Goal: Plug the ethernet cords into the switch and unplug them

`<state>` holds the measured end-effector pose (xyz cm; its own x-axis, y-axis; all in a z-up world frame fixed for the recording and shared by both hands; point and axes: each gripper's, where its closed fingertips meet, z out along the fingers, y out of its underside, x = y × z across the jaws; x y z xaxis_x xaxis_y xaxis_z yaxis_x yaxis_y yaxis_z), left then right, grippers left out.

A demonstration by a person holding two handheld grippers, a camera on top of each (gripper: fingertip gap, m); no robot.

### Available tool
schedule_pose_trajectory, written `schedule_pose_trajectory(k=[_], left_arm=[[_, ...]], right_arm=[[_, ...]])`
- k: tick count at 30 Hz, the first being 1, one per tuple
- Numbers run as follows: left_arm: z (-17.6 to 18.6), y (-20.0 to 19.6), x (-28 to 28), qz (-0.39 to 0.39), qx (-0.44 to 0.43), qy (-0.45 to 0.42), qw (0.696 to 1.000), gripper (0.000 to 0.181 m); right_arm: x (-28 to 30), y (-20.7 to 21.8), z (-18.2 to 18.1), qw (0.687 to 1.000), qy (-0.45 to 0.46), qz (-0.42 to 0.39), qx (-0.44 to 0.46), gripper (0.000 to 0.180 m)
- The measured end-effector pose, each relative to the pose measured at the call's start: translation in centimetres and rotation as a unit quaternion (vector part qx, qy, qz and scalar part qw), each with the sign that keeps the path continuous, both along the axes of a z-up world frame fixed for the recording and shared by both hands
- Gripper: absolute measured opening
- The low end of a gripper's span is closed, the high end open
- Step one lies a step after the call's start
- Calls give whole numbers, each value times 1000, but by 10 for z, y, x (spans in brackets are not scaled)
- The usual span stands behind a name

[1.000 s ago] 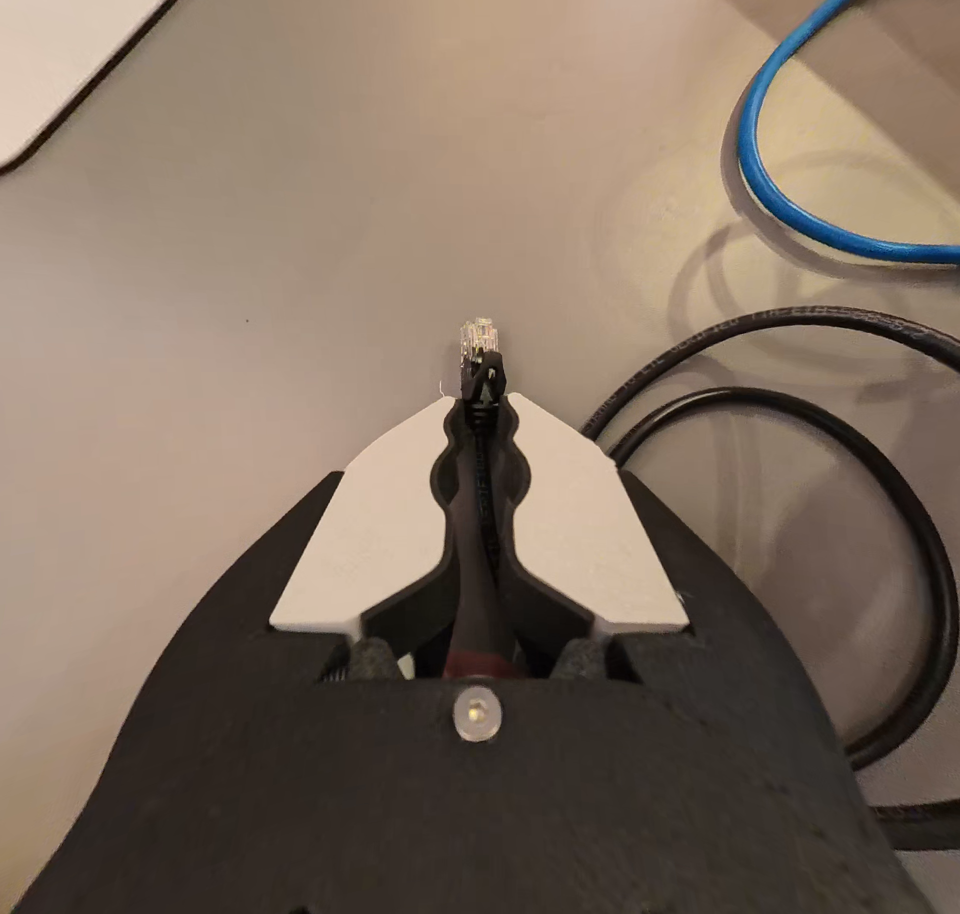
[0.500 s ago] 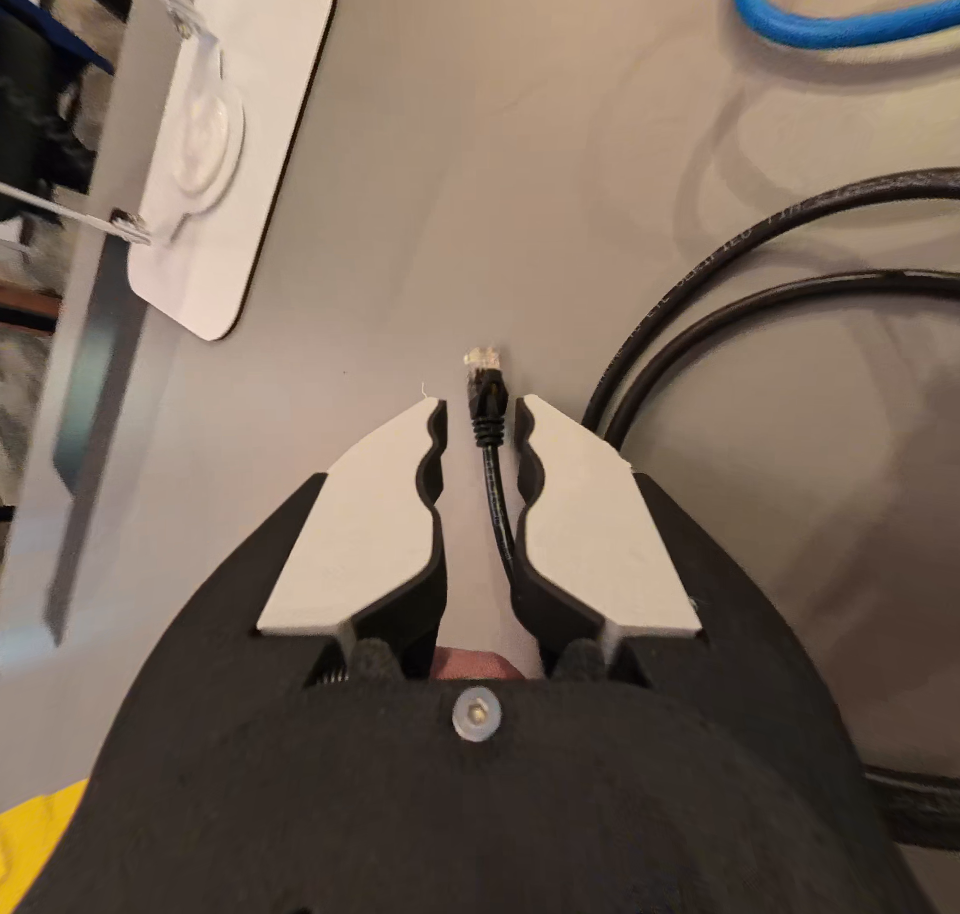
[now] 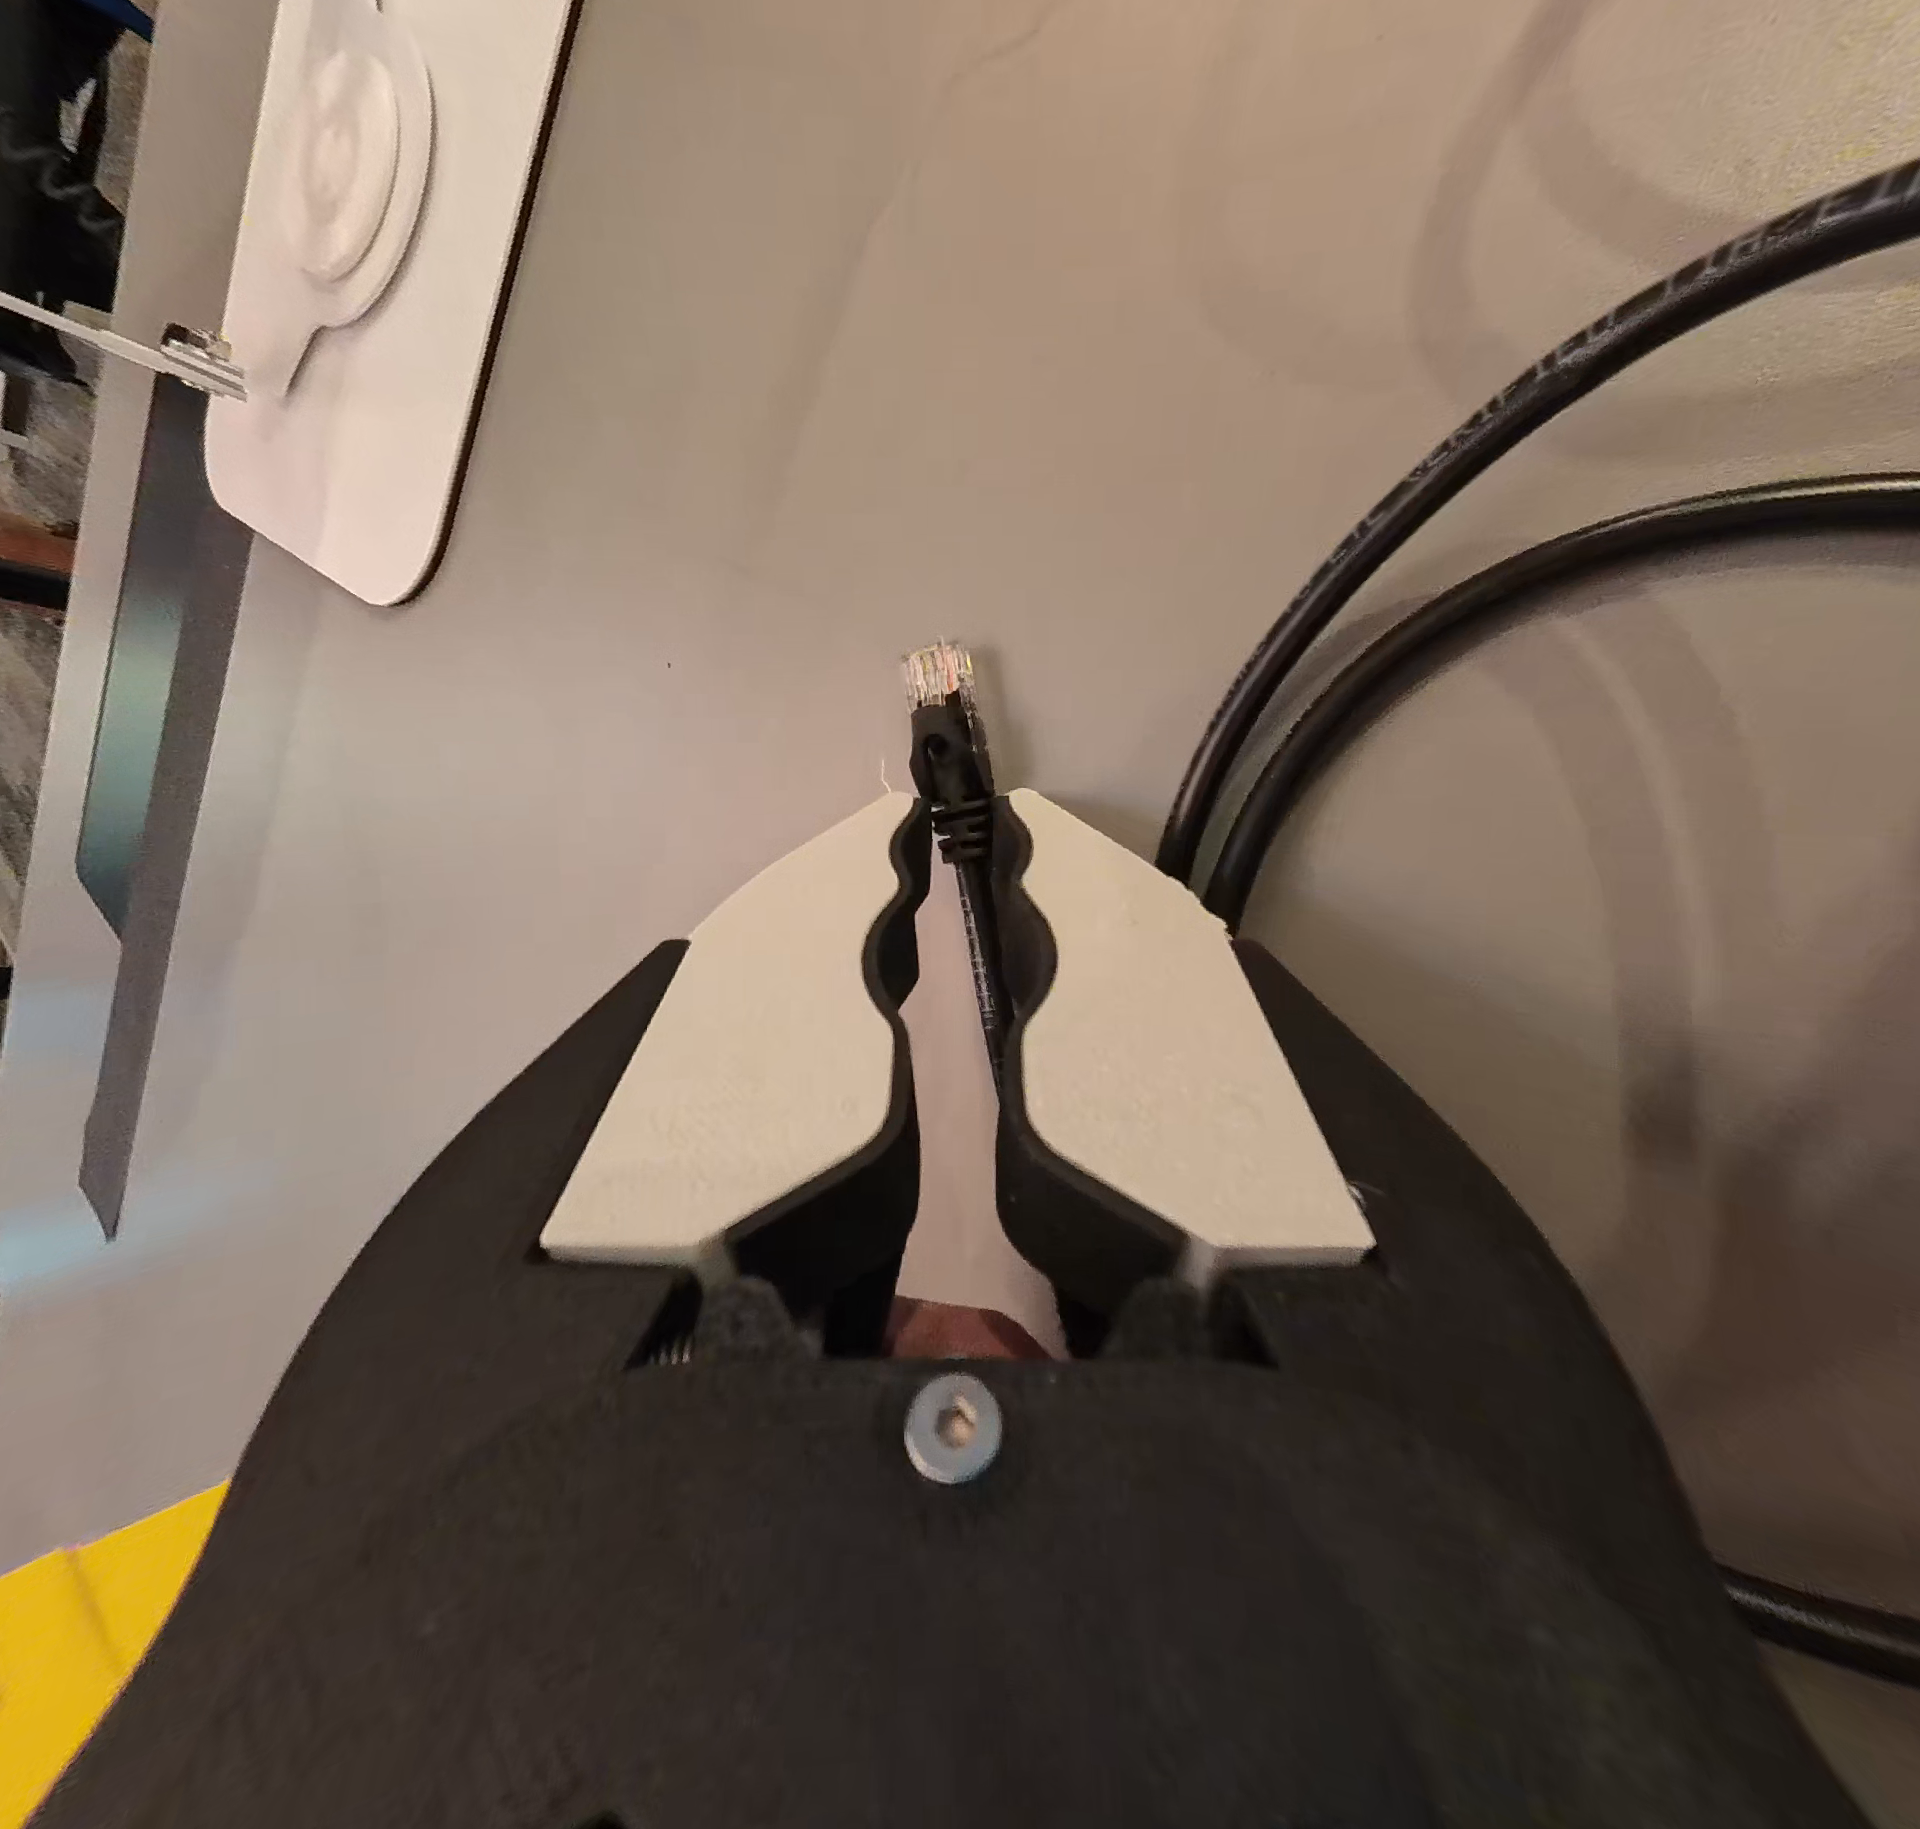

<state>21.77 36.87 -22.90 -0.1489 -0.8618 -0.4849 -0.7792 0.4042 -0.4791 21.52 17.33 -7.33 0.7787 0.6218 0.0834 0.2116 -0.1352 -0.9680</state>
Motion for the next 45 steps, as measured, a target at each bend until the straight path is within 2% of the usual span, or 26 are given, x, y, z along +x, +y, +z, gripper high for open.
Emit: schedule_pose_trajectory(k=[6,14,18,21,25,29,30,34,39,41,45], left_arm=[[0,1,0,-3,29,12,999,10],[1,0,0,36,-85,-23,995,9],[13,-2,2,45,-139,-56,988,9],[26,0,1,61,-163,-75,982,9],[57,-15,0,39,-176,-97,979,9],[100,-22,-10,10,-149,-104,983,9],[110,-23,-14,1,-144,-103,984,0],[143,-12,-20,-11,-115,-107,988,0],[113,-5,-26,2,-98,-44,994,0],[96,-7,-27,0,-64,-22,998,0],[84,-21,-9,-16,-61,-31,998,3]], right_arm=[[-2,0,0,1000,-1,1,0,65],[2,0,-2,1000,-2,-4,-3,65],[3,1,-2,1000,-1,-5,-5,65],[3,2,-2,1000,-1,-5,-5,65],[5,4,-2,1000,-2,-8,-6,65],[8,8,0,1000,-8,-16,-8,65],[9,10,0,1000,-9,-18,-9,65],[11,19,3,1000,-10,-25,-11,65],[16,27,0,999,-19,-41,-19,65],[17,25,-1,999,-20,-44,-21,65],[17,20,-6,998,-16,-46,-26,65]])
